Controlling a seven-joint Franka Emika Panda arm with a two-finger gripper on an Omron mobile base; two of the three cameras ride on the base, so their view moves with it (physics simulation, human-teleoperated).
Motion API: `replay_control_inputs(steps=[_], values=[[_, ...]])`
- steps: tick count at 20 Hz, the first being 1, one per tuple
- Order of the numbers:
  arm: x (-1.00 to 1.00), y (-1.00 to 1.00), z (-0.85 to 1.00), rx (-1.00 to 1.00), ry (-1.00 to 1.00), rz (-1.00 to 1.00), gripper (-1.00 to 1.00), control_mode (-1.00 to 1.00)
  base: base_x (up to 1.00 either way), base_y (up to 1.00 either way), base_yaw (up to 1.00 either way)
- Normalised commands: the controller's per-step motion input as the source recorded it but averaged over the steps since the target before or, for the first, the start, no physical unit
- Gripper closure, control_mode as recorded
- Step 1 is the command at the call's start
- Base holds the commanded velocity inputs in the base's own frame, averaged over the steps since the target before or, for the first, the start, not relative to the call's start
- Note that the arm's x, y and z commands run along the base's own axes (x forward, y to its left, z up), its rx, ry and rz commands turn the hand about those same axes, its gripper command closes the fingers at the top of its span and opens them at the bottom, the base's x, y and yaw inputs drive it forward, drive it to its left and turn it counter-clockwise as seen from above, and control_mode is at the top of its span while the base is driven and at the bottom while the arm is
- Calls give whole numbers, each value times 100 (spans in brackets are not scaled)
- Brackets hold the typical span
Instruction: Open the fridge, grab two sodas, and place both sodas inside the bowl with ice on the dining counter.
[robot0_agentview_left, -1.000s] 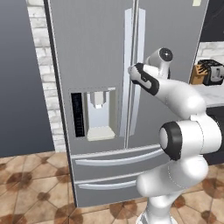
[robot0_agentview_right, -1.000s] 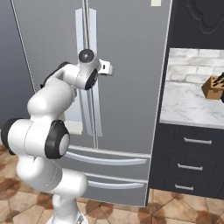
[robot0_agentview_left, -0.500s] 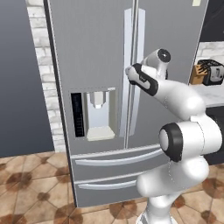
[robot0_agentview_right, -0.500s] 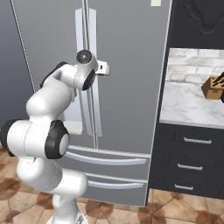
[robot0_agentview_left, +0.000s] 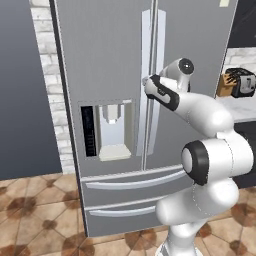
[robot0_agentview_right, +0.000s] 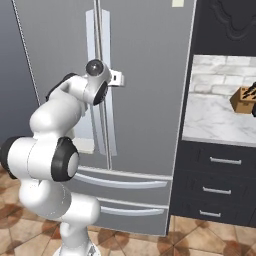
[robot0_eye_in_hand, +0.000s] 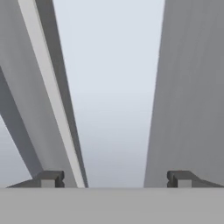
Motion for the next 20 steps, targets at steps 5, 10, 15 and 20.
replay_control_inputs(steps=[5, 10, 15, 20], values=[[45, 8, -10, 0, 0, 0, 100, -100, 0, 0, 0], [35, 16, -8, 0, 0, 0, 100, -100, 0, 0, 0], [-6, -2, 0, 0, 0, 0, 100, -100, 0, 0, 0], [-61, -37, 0, 2, 0, -11, 100, -100, 0, 0, 0]])
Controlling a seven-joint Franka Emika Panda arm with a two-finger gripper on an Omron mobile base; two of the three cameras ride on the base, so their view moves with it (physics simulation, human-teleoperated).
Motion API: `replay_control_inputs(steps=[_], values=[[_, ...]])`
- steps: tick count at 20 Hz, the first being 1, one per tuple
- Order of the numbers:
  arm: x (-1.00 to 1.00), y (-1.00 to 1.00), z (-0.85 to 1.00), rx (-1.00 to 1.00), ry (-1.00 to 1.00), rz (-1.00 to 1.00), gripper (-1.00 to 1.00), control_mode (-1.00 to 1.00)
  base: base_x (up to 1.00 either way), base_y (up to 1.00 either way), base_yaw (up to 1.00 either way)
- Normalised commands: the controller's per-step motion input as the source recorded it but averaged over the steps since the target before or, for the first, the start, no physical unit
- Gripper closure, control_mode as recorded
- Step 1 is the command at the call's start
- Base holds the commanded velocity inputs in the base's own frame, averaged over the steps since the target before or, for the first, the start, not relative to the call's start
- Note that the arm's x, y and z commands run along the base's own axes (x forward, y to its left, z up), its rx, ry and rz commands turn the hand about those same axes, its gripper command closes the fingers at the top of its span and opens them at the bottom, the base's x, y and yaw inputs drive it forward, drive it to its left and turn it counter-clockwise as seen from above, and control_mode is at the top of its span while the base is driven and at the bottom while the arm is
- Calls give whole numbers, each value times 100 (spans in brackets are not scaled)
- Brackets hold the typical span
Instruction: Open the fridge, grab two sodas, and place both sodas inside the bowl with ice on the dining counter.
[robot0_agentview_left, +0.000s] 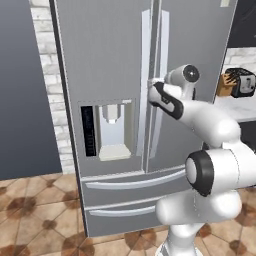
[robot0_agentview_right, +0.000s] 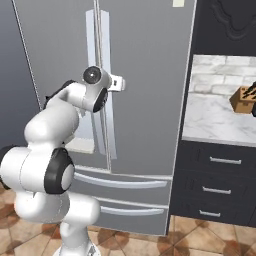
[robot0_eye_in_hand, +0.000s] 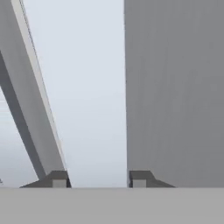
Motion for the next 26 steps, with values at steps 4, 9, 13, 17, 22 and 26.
replay_control_inputs(steps=[4, 9, 13, 17, 22, 26], values=[[-78, -55, 0, 1, 0, -17, 100, -100, 0, 0, 0], [-79, -71, 4, 0, 0, -18, 100, -100, 0, 0, 0], [-70, -93, 14, 0, 0, -12, 100, -100, 0, 0, 0], [-61, -100, 22, 0, 0, -8, 100, -100, 0, 0, 0], [-54, -98, 31, 0, 0, -7, -100, -100, 0, 0, 0], [-49, -90, 41, 0, 0, -6, -100, -100, 0, 0, 0]])
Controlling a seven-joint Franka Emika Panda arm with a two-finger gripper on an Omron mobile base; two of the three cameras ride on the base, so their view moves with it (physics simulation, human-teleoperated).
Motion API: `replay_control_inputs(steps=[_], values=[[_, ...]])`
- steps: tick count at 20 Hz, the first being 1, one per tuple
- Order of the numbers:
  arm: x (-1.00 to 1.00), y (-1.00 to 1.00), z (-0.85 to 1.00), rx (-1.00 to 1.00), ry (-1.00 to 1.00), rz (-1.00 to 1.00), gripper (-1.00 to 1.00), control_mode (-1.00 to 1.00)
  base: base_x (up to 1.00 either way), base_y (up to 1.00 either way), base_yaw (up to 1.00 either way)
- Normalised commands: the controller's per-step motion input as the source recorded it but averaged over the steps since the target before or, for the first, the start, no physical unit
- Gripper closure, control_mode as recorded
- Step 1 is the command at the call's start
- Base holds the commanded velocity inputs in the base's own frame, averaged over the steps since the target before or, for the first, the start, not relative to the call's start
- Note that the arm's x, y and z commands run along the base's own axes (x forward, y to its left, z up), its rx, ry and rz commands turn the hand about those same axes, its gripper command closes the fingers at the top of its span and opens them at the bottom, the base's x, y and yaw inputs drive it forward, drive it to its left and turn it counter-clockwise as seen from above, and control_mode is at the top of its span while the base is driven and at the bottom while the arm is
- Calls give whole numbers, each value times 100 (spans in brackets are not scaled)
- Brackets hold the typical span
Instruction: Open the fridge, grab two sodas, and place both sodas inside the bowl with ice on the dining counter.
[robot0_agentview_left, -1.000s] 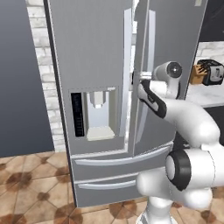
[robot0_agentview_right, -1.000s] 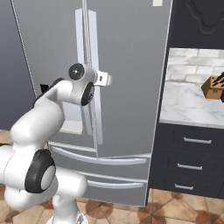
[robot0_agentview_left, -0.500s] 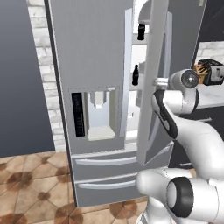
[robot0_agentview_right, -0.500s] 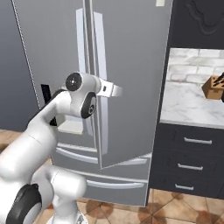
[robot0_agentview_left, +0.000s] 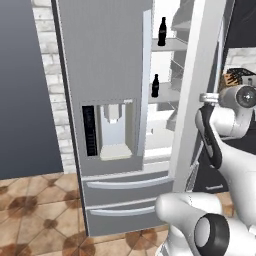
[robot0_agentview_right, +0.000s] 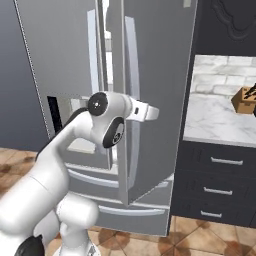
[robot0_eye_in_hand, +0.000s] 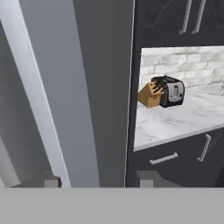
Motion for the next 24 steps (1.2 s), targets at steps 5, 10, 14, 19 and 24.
replay_control_inputs(steps=[5, 10, 14, 19, 24], values=[[-74, -54, 38, 0, 0, -12, -100, -100, 0, 0, 0], [-100, 6, 42, -3, 0, -14, -100, -100, 0, 0, 0], [-99, 57, 34, -10, 0, -10, -100, -100, 0, 0, 0], [-44, 99, 26, -22, 4, -2, -100, -100, 0, 0, 0], [21, 100, 6, -28, 13, 0, -100, -100, 0, 0, 0]])
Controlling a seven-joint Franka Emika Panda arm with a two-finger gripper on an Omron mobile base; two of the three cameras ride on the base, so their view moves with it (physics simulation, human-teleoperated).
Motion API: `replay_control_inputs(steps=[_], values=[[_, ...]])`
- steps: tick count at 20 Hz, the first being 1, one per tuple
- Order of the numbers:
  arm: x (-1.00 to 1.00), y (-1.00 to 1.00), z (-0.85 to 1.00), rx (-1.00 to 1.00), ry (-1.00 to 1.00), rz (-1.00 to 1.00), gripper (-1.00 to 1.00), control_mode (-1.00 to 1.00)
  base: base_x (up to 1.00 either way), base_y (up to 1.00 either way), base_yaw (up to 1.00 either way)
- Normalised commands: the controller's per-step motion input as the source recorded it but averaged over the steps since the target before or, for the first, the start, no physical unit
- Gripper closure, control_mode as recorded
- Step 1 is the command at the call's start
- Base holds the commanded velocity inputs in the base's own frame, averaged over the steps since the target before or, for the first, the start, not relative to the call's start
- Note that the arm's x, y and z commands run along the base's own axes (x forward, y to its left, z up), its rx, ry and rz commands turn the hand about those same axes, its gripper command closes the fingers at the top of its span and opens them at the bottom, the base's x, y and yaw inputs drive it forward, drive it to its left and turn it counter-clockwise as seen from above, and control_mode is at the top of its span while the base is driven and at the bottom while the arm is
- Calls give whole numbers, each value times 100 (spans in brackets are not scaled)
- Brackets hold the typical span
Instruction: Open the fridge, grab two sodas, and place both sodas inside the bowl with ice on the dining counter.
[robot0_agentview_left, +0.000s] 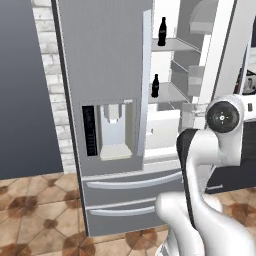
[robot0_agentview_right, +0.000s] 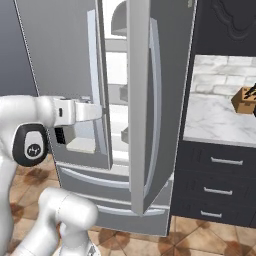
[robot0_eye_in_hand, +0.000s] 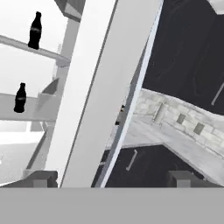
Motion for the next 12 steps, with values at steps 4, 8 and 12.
replay_control_inputs(steps=[4, 8, 12], values=[[70, 97, 1, -21, 20, 0, -100, -100, 0, 0, 0], [96, 67, 14, -10, 26, 3, -100, -100, 0, 0, 0], [92, 36, 17, -4, 24, 4, -100, -100, 0, 0, 0]])
